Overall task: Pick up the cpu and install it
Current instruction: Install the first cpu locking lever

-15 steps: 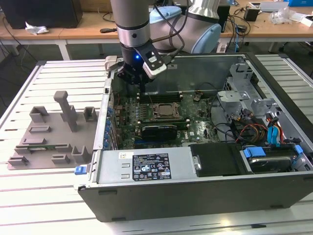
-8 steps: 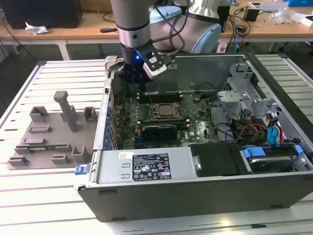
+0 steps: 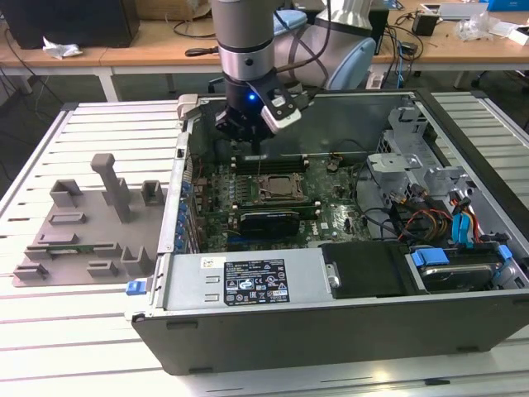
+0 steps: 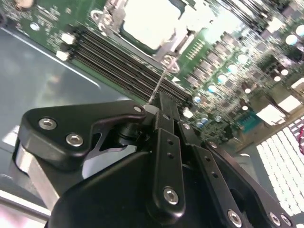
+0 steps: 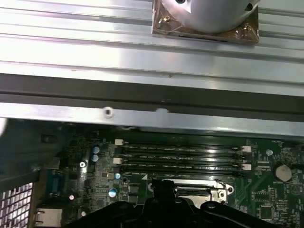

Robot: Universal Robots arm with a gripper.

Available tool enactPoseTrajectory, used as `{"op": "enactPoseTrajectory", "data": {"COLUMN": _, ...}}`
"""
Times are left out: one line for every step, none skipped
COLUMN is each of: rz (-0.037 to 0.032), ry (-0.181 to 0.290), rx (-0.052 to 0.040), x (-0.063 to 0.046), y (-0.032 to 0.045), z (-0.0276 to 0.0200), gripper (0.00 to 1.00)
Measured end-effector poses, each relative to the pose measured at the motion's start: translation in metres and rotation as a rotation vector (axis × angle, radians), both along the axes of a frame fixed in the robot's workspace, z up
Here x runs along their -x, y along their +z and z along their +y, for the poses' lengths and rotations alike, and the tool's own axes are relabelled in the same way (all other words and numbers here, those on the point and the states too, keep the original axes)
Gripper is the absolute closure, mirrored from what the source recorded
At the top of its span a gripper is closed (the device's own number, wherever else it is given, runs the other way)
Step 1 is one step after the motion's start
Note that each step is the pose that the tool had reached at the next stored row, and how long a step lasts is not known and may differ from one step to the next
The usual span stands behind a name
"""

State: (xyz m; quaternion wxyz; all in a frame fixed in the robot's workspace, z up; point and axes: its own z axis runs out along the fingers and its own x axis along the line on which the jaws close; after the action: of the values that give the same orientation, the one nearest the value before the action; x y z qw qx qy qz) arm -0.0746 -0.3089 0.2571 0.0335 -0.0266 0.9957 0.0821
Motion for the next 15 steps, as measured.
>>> {"op": "enactPoseTrajectory", "data": {"rz": 0.0004, "ry": 0.000, "rx": 0.0000, "x": -0.005, "y": -0.0001, "z": 0.0000, "gripper": 0.89}}
{"op": "enactPoseTrajectory", "data": {"rz": 0.0008, "ry": -0.001, "rx": -0.0001, "x": -0.010, "y": -0.0002, "z": 0.0000, "gripper": 0.89}}
{"op": "enactPoseTrajectory", "data": {"rz": 0.0011, "ry": -0.001, "rx": 0.0000, "x": -0.014, "y": -0.0002, "z": 0.0000, "gripper": 0.89}}
{"op": "enactPoseTrajectory", "data": {"rz": 0.0014, "ry": -0.002, "rx": 0.0003, "x": -0.016, "y": -0.0003, "z": 0.0000, "gripper": 0.89}}
{"op": "enactPoseTrajectory", "data": {"rz": 0.0014, "ry": -0.002, "rx": 0.0038, "x": -0.018, "y": -0.0004, "z": 0.0000, "gripper": 0.89}}
{"op": "enactPoseTrajectory", "data": {"rz": 0.0014, "ry": -0.003, "rx": 0.0121, "x": -0.019, "y": -0.0010, "z": 0.0000, "gripper": 0.89}}
{"op": "enactPoseTrajectory", "data": {"rz": 0.0013, "ry": -0.005, "rx": 0.0189, "x": -0.019, "y": -0.0024, "z": -0.0001, "gripper": 0.89}}
{"op": "enactPoseTrajectory", "data": {"rz": 0.0014, "ry": -0.006, "rx": 0.0202, "x": -0.020, "y": -0.0051, "z": 0.0000, "gripper": 0.89}}
{"op": "enactPoseTrajectory", "data": {"rz": 0.0012, "ry": -0.007, "rx": 0.0202, "x": -0.021, "y": -0.0078, "z": 0.0000, "gripper": 0.89}}
{"op": "enactPoseTrajectory", "data": {"rz": 0.0012, "ry": -0.008, "rx": 0.0202, "x": -0.021, "y": -0.0094, "z": 0.0000, "gripper": 0.89}}
{"op": "enactPoseTrajectory", "data": {"rz": 0.0013, "ry": -0.008, "rx": 0.0203, "x": -0.022, "y": -0.0112, "z": 0.0000, "gripper": 0.89}}
{"op": "enactPoseTrajectory", "data": {"rz": 0.0013, "ry": -0.008, "rx": 0.0202, "x": -0.022, "y": -0.0129, "z": 0.0000, "gripper": 0.89}}
{"op": "enactPoseTrajectory", "data": {"rz": 0.0013, "ry": -0.009, "rx": 0.0203, "x": -0.023, "y": -0.0163, "z": 0.0000, "gripper": 0.89}}
{"op": "enactPoseTrajectory", "data": {"rz": 0.0013, "ry": -0.009, "rx": 0.0203, "x": -0.024, "y": -0.0189, "z": 0.0000, "gripper": 0.89}}
{"op": "enactPoseTrajectory", "data": {"rz": 0.0013, "ry": -0.009, "rx": 0.0203, "x": -0.024, "y": -0.0206, "z": 0.0000, "gripper": 0.89}}
